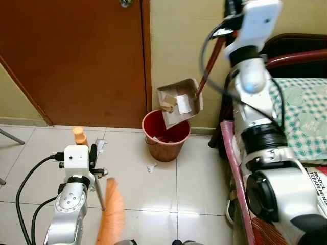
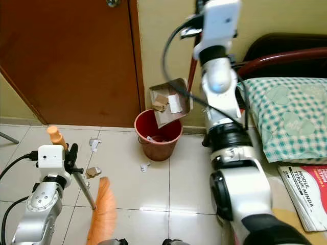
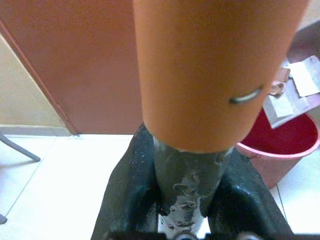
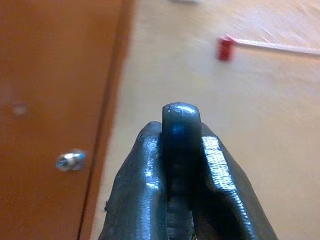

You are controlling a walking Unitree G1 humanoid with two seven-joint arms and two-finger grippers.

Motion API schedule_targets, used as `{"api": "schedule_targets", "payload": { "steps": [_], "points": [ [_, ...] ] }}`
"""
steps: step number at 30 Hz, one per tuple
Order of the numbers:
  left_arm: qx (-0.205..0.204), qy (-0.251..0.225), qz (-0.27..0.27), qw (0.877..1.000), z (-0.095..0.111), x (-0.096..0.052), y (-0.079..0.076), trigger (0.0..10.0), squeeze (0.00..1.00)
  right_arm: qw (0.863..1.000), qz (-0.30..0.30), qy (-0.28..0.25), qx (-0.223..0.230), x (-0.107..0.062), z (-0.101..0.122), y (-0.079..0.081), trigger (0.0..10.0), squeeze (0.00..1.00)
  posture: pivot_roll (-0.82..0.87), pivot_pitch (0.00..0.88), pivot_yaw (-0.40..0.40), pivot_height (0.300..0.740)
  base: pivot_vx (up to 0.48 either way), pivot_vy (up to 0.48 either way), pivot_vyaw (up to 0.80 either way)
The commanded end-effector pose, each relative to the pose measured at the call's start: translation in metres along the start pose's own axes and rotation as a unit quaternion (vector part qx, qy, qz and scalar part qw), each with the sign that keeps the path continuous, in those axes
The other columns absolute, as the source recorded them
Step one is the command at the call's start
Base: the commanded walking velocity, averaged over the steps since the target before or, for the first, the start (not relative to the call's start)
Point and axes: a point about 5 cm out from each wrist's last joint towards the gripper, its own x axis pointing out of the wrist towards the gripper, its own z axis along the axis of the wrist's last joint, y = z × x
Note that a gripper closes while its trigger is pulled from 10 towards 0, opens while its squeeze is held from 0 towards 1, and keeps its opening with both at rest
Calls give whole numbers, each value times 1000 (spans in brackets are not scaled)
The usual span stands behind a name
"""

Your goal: Sweep floor

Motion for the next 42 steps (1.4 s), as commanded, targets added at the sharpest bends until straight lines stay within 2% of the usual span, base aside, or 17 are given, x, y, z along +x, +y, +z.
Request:
{"api": "schedule_targets", "payload": {
  "steps": [1, 2, 8, 13, 17, 22, 26, 28, 31, 32, 34, 38, 39, 40, 41, 42],
  "points": [
    [2, 17, -2, 1000, -6, -1, 0, 10000, 0, 998, 21, -51, -13, 1, 15, 10, 10000, 0, 92, 122, -26, 740, 0, 0, 0],
    [2, 16, -2, 1000, -6, 0, 0, 10000, 0, 997, 52, -55, -26, -8, 10, 25, 10000, 0, 97, 123, -27, 740, 0, 0, 0],
    [3, 18, 0, 1000, -7, -2, 1, 10000, 0, 989, 122, -69, -54, -28, 4, 54, 10000, 0, 101, 126, -28, 740, 0, 0, 0],
    [3, 18, -1, 1000, -7, -2, 1, 10000, 0, 988, 121, -79, -56, -27, 7, 55, 10000, 0, 101, 125, -28, 740, 0, 0, 0],
    [2, 16, -3, 1000, -6, 0, -1, 10000, 0, 983, 124, -114, -78, -24, 18, 56, 10000, 0, 97, 121, -27, 740, 0, 0, 0],
    [2, 14, -4, 1000, -5, 1, -2, 10000, 0, 984, 107, -125, -62, -17, 27, 53, 10000, 0, 98, 120, -28, 740, 0, 0, 0],
    [3, 14, -3, 1000, -5, 1, -1, 10000, 0, 988, 60, -145, 8, -4, 52, 46, 10000, 0, 99, 119, -28, 740, 0, 0, 0],
    [3, 15, -3, 1000, -6, 0, -2, 10000, 0, 987, 46, -145, 56, 1, 61, 47, 10000, 0, 99, 119, -28, 740, 0, 0, 0],
    [3, 14, -4, 1000, -6, 1, -3, 10000, 0, 986, 36, -133, 95, 2, 62, 48, 10000, 0, 99, 119, -28, 740, 0, 0, 0],
    [4, 14, -5, 1000, -5, 1, -3, 10000, 0, 984, 26, -100, 147, 0, 55, 49, 10000, 0, 99, 119, -28, 740, 0, 0, 0],
    [5, 14, -4, 1000, -5, 0, -3, 10000, 0, 981, 19, -74, 181, -3, 49, 51, 10000, 0, 100, 121, -26, 740, 0, 0, 0],
    [8, 15, -3, 1000, -6, -1, -1, 10000, 0, 973, 18, -8, 232, -19, 27, 54, 10000, 0, 102, 122, -26, 740, 0, 0, 0],
    [11, 17, -3, 1000, -7, -2, 1, 10000, 0, 967, 13, 32, 254, -32, 14, 54, 10000, 0, 104, 126, -25, 740, 0, 0, 0],
    [11, 17, -3, 1000, -7, -2, 1, 10000, 0, 967, 13, 32, 254, -32, 14, 54, 10000, 0, 104, 126, -25, 740, 0, 0, 0],
    [15, 21, -4, 1000, -9, -4, 3, 10000, 0, 959, -12, 83, 271, -52, -4, 49, 10000, 0, 106, 131, -22, 740, 0, 0, 0],
    [18, 22, -4, 1000, -10, -5, 4, 10000, 0, 955, -24, 98, 278, -59, -9, 46, 10000, 0, 106, 131, -22, 740, 0, 0, 0]
  ]
}}
